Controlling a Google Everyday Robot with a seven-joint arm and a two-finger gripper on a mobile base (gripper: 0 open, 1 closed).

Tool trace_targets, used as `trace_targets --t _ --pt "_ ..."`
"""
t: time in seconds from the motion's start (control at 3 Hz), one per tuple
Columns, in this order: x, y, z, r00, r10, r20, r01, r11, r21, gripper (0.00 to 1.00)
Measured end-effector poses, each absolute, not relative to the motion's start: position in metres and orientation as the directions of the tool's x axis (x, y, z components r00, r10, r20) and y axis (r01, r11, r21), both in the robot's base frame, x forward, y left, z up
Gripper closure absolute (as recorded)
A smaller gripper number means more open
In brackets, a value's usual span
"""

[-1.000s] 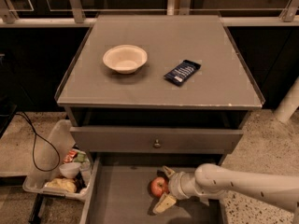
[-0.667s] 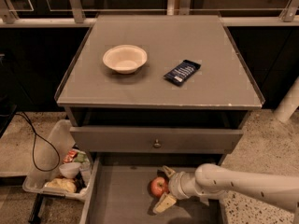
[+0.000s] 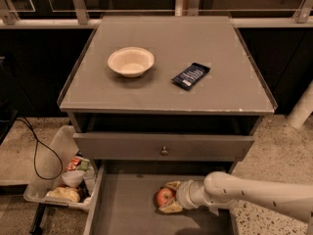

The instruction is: Pick apple from middle drawer and place on counter

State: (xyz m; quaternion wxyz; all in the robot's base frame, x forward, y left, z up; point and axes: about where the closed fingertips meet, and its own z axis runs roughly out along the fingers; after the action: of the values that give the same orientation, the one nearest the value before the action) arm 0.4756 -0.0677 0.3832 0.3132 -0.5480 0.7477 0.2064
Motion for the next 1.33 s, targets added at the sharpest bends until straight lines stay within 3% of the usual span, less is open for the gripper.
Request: trace_targets --t 0.67,1.0,1.33 --pt "0.476 -0.068 0.383 -0.203 -0.690 -0.695 -0.949 0.314 -0.035 0.89" --pt "0.469 -0.074 0.406 -0.183 -0.690 -0.700 -0.952 0.302 -0.048 1.00" --pt "0.460 -0.086 0.449 -0.138 -0.693 -0.708 -0.957 0.278 -0.086 1.00"
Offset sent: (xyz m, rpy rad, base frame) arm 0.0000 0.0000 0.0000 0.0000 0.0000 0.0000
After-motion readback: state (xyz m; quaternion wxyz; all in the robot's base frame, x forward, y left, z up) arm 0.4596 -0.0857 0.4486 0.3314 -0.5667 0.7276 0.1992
